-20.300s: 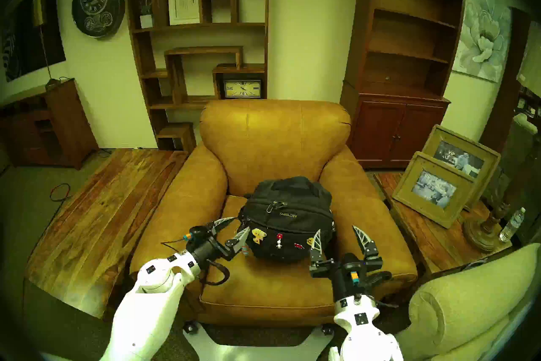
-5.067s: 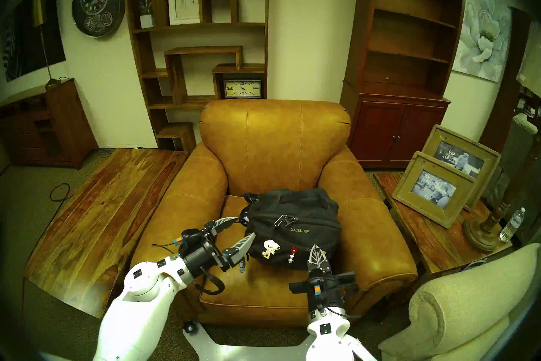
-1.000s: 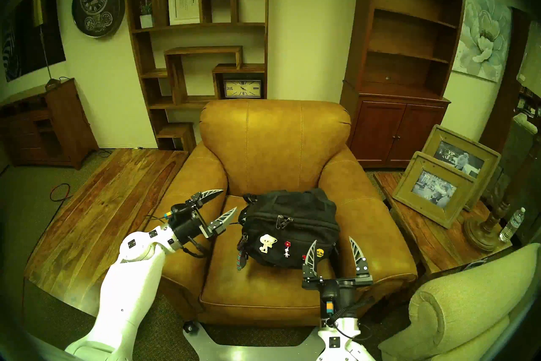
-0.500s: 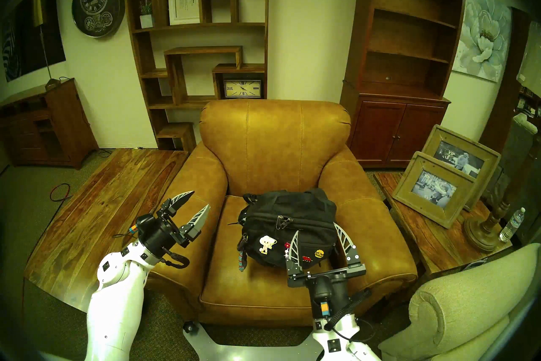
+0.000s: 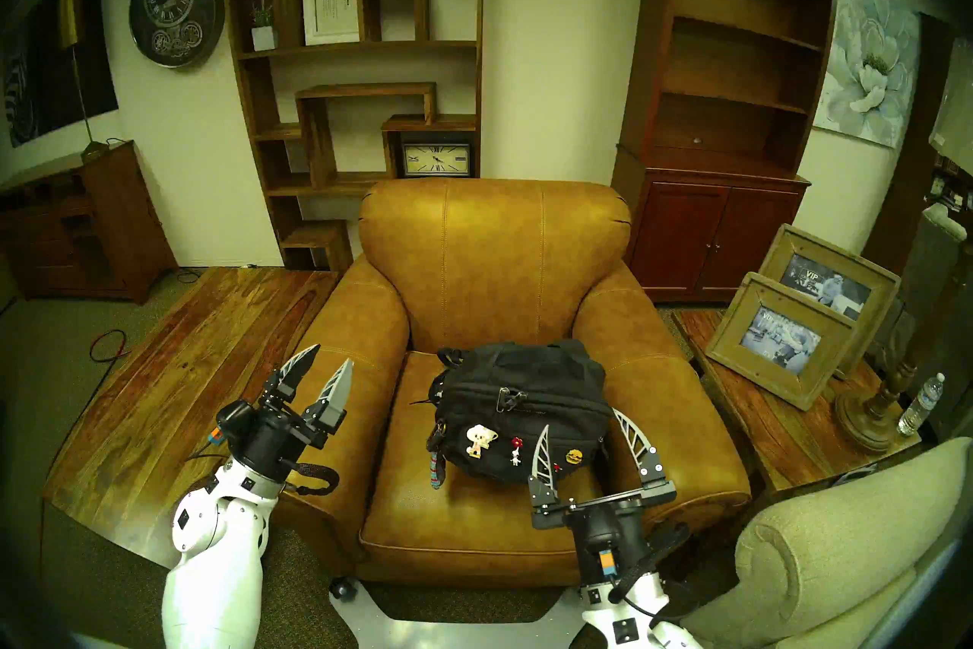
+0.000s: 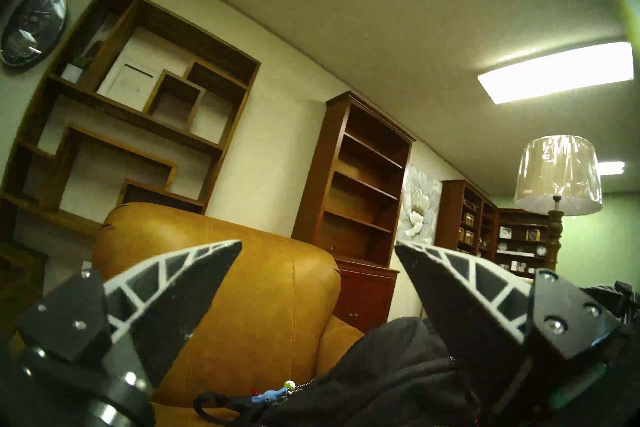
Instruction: Close a bag with a zipper
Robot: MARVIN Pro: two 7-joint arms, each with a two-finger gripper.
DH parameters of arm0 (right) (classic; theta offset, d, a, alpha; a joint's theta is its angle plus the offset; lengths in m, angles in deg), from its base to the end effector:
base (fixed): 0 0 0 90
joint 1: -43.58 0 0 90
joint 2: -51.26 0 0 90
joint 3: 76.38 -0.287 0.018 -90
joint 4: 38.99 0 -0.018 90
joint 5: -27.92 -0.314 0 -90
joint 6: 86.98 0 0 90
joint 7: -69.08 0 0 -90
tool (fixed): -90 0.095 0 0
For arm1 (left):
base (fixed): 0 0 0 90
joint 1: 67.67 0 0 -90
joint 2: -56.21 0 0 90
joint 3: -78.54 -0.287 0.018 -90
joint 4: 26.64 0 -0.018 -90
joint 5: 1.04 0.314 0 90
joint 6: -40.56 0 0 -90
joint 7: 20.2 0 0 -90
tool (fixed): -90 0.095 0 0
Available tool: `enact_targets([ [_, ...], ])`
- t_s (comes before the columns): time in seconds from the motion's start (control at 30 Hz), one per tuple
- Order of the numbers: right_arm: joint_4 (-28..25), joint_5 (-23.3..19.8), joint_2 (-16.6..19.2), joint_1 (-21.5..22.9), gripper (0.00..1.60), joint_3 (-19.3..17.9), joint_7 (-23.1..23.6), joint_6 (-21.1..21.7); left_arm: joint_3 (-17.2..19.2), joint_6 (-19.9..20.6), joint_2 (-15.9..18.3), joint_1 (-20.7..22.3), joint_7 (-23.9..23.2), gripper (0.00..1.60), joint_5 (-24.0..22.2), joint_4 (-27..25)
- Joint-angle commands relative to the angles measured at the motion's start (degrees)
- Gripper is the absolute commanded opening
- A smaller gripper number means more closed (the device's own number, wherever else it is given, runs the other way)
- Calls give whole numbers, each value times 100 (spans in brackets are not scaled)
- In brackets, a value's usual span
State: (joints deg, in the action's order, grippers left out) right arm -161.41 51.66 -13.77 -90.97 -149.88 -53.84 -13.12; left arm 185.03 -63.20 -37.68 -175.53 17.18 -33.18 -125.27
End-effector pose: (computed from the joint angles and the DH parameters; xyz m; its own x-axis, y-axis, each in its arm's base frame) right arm 0.1826 0.0285 -0.2883 -0.2339 0.4048 0.8840 0.0043 -0.9088 0.4173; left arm 0.2993 0.0397 -0.3079 -0.2372 0.4455 0.8633 -0.5219 -0.8079 0.2736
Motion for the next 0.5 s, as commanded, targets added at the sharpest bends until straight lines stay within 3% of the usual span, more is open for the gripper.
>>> enact_targets([
  [0.0, -283, -208, -43, -51, 160, -74, 18, 114, -114, -21, -217, -348, 662, 160, -155, -636],
  [0.2, -293, -402, -113, 22, 160, -146, 110, 327, -235, 53, -281, -585, 1396, 160, 62, -1103],
  [0.47, -251, -761, -320, 140, 160, -225, 165, 634, -346, 476, -368, -935, 2316, 160, 540, -1678],
])
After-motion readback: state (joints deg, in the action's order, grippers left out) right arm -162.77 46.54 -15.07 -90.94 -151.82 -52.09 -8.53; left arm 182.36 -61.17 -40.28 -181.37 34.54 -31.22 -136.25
